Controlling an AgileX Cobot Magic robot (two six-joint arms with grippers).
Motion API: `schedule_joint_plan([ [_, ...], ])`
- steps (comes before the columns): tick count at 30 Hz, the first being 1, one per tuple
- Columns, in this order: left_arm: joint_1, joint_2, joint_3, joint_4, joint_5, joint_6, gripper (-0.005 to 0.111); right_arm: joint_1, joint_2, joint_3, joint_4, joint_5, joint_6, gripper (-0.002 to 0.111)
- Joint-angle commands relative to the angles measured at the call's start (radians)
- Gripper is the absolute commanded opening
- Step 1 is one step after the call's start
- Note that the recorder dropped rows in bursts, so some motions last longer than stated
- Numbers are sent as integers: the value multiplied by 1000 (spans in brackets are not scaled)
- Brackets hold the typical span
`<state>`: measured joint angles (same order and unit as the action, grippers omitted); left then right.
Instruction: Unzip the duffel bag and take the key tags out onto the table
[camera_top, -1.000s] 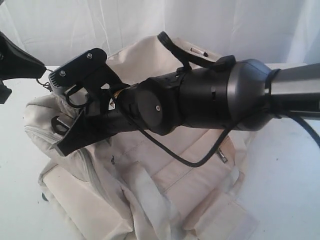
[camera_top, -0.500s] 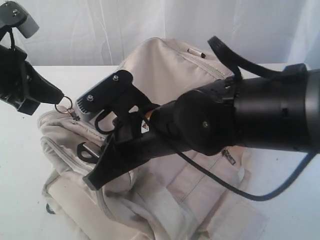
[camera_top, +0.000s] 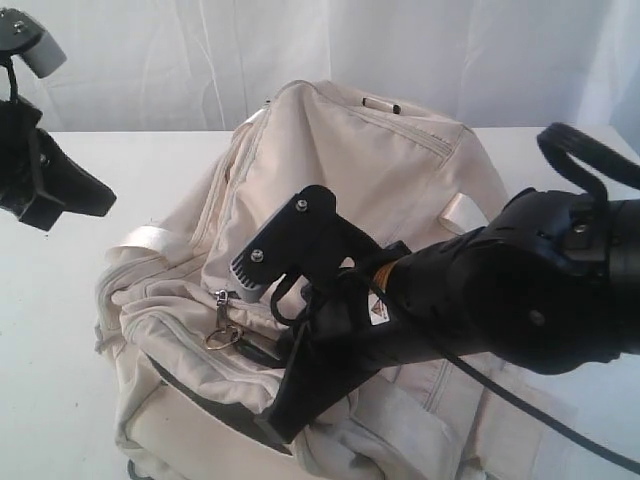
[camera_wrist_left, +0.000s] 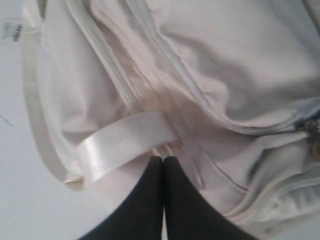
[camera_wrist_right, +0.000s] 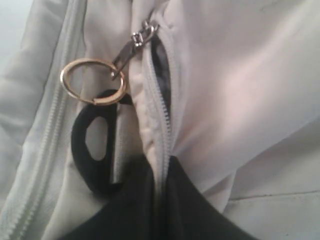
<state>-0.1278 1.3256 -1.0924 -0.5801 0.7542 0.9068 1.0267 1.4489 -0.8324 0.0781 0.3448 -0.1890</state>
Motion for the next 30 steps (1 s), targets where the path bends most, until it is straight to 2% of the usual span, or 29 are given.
schedule_joint_plan([
  [1,-2,-11,-4,-131,174,8,0,-11,-5,16,-20,22,10,0],
  [3,-2,-11,-4,-266,299,93,0,-11,-5,16,-20,8,10,0],
  [6,-26,-11,11,-342,383,119,0,-11,-5,16,-16,-19,10,0],
  [9,-98,-11,100,-344,331,120,0,-11,-5,16,30,-43,12,0],
  [11,-146,-11,175,-322,228,154,4,-11,-5,16,95,-61,12,0],
  [13,-165,-11,235,-327,130,170,18,-11,-5,16,132,-63,12,0],
  [14,-165,-11,252,-332,74,158,33,-11,-5,16,147,-63,12,0],
  [16,-165,-11,259,-332,42,142,49,-11,-5,16,154,-63,12,0],
  [19,-165,-11,259,-357,15,141,63,-11,-5,15,155,-63,12,0],
  [24,-165,-9,259,-385,-50,143,64,-11,-5,-20,157,-20,12,0],
  [30,-165,-9,259,-434,-47,143,64,-11,-5,-55,157,17,12,0],
])
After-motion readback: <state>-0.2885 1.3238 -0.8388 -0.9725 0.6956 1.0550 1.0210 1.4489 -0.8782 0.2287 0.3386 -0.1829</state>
